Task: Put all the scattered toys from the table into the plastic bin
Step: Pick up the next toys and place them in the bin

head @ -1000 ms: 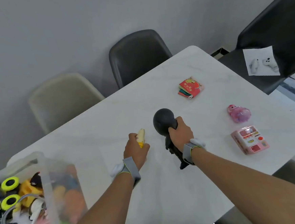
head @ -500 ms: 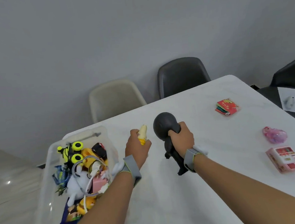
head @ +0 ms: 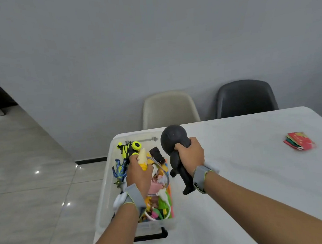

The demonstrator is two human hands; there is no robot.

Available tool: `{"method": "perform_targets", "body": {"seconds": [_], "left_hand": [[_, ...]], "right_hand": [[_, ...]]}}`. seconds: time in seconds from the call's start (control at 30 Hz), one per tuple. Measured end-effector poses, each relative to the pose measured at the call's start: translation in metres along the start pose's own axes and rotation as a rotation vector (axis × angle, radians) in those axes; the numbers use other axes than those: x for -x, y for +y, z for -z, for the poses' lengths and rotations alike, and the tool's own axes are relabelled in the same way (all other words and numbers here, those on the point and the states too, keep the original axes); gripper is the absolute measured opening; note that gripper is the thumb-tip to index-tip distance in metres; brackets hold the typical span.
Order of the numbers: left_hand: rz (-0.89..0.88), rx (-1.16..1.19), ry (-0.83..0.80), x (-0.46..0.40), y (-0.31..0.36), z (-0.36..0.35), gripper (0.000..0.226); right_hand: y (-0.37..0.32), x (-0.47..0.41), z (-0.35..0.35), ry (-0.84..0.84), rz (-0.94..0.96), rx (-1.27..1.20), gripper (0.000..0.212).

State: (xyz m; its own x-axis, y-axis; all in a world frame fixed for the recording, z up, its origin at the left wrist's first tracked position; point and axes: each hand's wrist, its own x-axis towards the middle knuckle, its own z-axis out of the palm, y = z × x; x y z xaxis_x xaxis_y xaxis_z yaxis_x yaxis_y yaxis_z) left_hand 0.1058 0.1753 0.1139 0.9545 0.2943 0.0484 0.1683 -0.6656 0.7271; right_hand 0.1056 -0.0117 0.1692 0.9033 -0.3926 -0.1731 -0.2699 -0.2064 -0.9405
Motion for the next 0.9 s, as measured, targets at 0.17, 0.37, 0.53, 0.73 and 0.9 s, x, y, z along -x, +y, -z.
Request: {"method": "perform_targets", "body": {"seconds": [0.17,0.37,0.53,0.73,0.9], "left_hand": [[0.127,-0.059,0.058,0.007,-0.047,0.033,0.050],[0.181,-0.099,0.057,0.010,-0.074,0.047,0.059],[0.190,-0.158,0.009,0.010,-0.091,0.049,0.059],[0.143,-0.294,-0.091,0.014,-0.102,0.048,0.067],[0.176,-0.345,-0.154,0.017,-0.103,0.050,0.074]], "right_hand": [[-0.023,0.000,-0.056,-0.039,0.078,0.117,0.025],[-0.043,-0.024,-0.108,-0.035,0.128,0.216,0.018],[-0.020,-0.045,-0.144,-0.120,0.082,0.663,0.062],[0.025,-0.043,-0.167,-0.181,0.091,0.956,0.087],[0.031,-0.044,-0.172,-0.210,0.062,0.929,0.110]]}}
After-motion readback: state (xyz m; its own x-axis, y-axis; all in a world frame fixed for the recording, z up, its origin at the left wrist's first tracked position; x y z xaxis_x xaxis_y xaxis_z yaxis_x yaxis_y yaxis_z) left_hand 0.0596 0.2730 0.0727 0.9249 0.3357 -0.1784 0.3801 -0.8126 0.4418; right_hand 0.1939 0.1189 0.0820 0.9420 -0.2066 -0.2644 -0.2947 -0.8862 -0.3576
